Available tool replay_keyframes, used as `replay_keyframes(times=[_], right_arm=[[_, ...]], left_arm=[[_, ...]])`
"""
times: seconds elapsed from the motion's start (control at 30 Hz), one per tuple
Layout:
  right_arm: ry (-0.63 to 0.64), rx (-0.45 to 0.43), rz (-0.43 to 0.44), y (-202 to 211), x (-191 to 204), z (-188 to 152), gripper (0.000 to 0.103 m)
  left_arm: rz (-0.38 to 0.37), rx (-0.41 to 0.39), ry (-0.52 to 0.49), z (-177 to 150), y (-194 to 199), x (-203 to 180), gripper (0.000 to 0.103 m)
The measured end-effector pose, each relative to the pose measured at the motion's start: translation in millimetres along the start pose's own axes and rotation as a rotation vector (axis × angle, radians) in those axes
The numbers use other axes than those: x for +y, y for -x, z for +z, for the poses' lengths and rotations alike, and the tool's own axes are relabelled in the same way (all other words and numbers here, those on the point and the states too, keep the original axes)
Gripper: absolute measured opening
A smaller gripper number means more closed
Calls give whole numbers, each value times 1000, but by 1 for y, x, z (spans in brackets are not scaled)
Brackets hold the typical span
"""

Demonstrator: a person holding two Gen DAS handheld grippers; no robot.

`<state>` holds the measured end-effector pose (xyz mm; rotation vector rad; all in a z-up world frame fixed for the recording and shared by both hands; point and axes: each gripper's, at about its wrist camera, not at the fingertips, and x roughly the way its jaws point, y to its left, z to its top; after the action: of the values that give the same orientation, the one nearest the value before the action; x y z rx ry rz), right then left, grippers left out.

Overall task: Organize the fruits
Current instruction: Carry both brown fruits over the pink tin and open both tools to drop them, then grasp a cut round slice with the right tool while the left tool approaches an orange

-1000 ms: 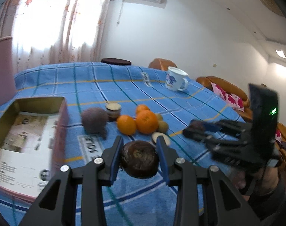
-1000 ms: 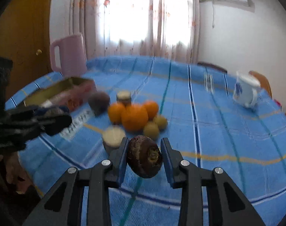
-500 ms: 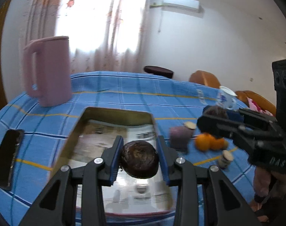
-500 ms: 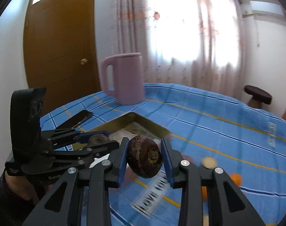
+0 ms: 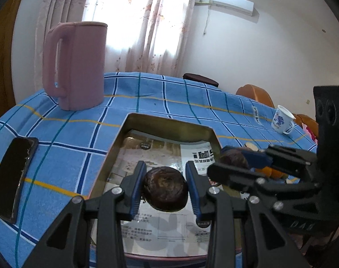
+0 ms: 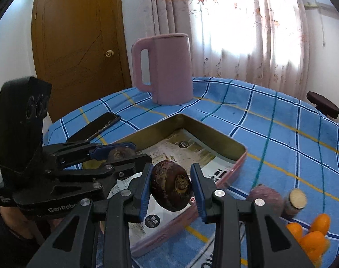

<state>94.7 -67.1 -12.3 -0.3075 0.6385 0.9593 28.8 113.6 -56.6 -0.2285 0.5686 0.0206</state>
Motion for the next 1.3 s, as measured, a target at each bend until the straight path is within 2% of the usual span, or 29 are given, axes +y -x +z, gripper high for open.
replay_keyframes(times=[0.13, 0.23, 0.3, 0.37, 0.4, 0.53, 0.7, 0.83, 1.1, 1.13, 1.17, 1.2, 1.27, 1.3], right_arm=[[-9, 3, 9, -3, 1, -2, 37], [-7, -12, -38, 5, 0, -2, 57], [-1, -23, -50, 16, -1, -5, 58], [25, -30, -98, 32, -1, -11, 58], [38, -34, -130, 42, -2, -17, 58], [25, -44, -229, 83, -19, -44, 59], [-59, -20, -334, 120, -51, -79, 59], [-103, 12, -345, 123, -67, -92, 59], [-136, 105, -302, 102, -75, -100, 59], [-135, 111, -303, 102, -76, -101, 56], [-134, 128, -310, 100, -78, -102, 43], [-138, 132, -324, 100, -80, -103, 35], [-162, 101, -291, 107, -84, -104, 35], [-163, 78, -303, 112, -85, -105, 35]], left_arm=[[21, -22, -2, 2, 5, 1, 39], [23, -39, 24, 3, 9, 6, 45], [25, -62, 42, 4, 15, 6, 69], [18, -91, 54, 4, 22, 4, 83], [12, -106, 51, 4, 26, 0, 87], [-26, -121, 23, 4, 32, -18, 88], [-89, -93, -28, -3, 26, -51, 91], [-120, -65, -71, -8, 19, -75, 91], [-137, -30, -140, -13, 10, -105, 91], [-140, -25, -146, -13, 8, -108, 91], [-145, -20, -151, -12, 6, -111, 91], [-150, -13, -159, -12, 3, -115, 91], [-156, -6, -174, -11, 0, -123, 91], [-164, -4, -185, -11, -2, -128, 91]])
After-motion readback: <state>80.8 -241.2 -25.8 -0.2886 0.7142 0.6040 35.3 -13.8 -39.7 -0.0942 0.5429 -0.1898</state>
